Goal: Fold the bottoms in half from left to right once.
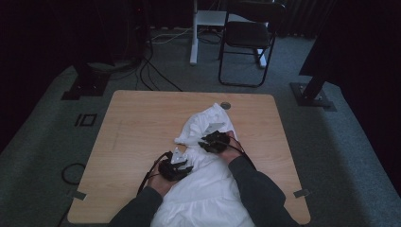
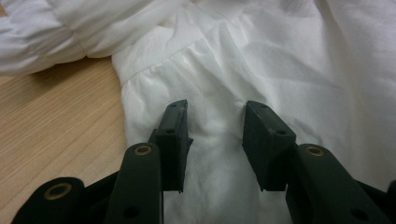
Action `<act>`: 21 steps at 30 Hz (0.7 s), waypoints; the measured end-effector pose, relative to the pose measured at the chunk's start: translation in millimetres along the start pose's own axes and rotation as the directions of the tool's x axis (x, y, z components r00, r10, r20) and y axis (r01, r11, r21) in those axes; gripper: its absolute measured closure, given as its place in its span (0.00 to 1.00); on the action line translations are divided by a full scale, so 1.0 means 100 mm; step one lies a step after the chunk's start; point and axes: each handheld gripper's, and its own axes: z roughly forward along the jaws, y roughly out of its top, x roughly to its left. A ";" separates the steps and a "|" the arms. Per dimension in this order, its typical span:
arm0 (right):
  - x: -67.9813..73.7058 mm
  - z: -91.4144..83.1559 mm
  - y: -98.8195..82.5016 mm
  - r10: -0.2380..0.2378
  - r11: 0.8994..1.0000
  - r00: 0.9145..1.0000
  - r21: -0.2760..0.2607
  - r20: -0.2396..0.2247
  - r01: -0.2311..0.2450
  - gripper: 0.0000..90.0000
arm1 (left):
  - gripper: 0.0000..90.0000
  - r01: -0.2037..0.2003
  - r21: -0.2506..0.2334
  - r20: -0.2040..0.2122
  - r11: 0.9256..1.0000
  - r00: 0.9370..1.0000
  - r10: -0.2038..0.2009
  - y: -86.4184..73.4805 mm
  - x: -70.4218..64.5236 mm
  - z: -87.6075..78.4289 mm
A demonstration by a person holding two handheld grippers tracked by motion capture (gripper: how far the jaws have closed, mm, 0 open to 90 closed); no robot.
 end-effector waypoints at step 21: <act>-0.99 -0.27 -0.71 0.489 0.872 0.840 -0.129 0.236 -0.472 0.95 | 0.68 0.013 -0.020 0.018 1.000 1.000 -0.013 -0.24 -0.23 -0.21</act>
